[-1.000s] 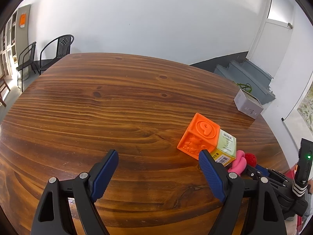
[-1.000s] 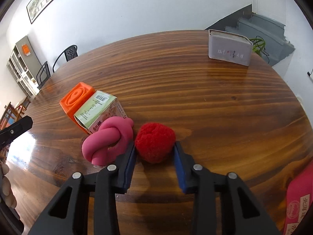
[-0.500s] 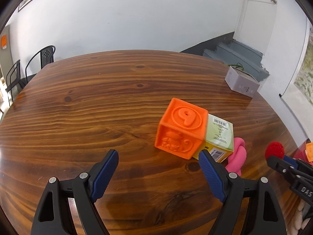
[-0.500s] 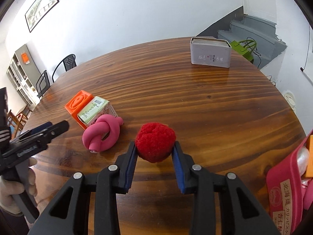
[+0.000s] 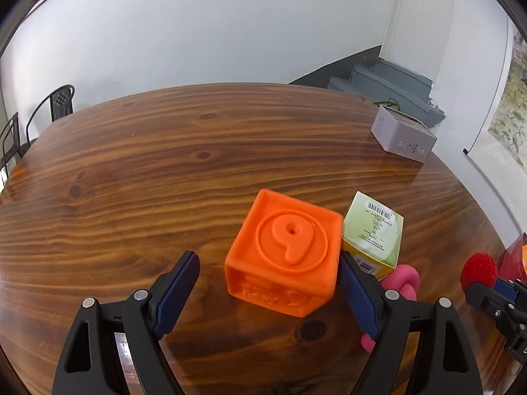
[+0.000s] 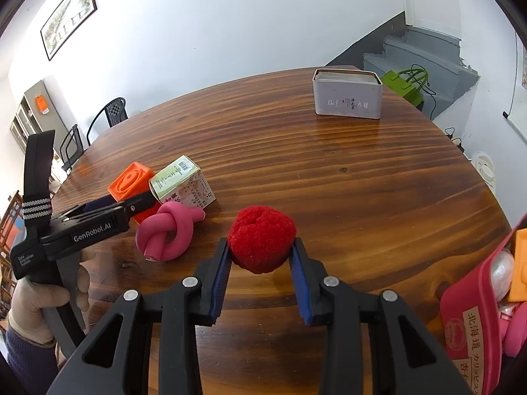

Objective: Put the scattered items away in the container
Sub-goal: 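Carry the red ball and orange cube into the pink tin and release both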

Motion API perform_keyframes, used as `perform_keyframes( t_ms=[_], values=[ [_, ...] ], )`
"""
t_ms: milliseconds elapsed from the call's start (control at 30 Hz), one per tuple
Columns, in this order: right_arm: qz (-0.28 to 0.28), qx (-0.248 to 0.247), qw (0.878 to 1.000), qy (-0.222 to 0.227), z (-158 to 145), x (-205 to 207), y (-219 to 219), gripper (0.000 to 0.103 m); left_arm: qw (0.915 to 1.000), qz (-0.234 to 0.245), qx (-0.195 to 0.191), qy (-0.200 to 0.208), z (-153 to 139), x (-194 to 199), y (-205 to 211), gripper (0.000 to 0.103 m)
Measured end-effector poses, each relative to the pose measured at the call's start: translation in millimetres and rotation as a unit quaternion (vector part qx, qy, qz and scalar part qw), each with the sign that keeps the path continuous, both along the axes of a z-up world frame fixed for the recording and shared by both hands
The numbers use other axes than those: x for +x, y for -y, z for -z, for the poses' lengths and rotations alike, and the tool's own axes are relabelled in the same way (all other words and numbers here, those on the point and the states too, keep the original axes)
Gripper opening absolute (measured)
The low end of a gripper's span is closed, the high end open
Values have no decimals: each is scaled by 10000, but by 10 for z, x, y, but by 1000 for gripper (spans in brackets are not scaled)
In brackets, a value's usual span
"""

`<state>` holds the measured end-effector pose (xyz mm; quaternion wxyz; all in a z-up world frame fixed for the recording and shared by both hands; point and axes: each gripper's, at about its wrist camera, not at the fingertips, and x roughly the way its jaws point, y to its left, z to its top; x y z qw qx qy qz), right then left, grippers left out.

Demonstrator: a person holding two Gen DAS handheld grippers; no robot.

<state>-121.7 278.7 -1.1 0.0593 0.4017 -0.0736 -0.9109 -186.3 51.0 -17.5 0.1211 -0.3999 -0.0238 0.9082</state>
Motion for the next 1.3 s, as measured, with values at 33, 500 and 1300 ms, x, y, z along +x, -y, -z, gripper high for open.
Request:
perform_keyframes(
  t_ms=[33, 500, 1300],
  values=[
    [-4, 1, 10000, 10, 6, -2, 4, 39, 10000, 31, 45, 13, 2, -8, 13, 80],
    [-181, -35, 9996, -229, -150, 157, 157, 39, 9996, -85, 195, -185, -163, 177, 59, 54],
    [1363, -149, 9859, -954, -889, 1402, -1387, 39, 9861, 817, 994, -1051, -1035, 1232, -657, 53]
  ],
)
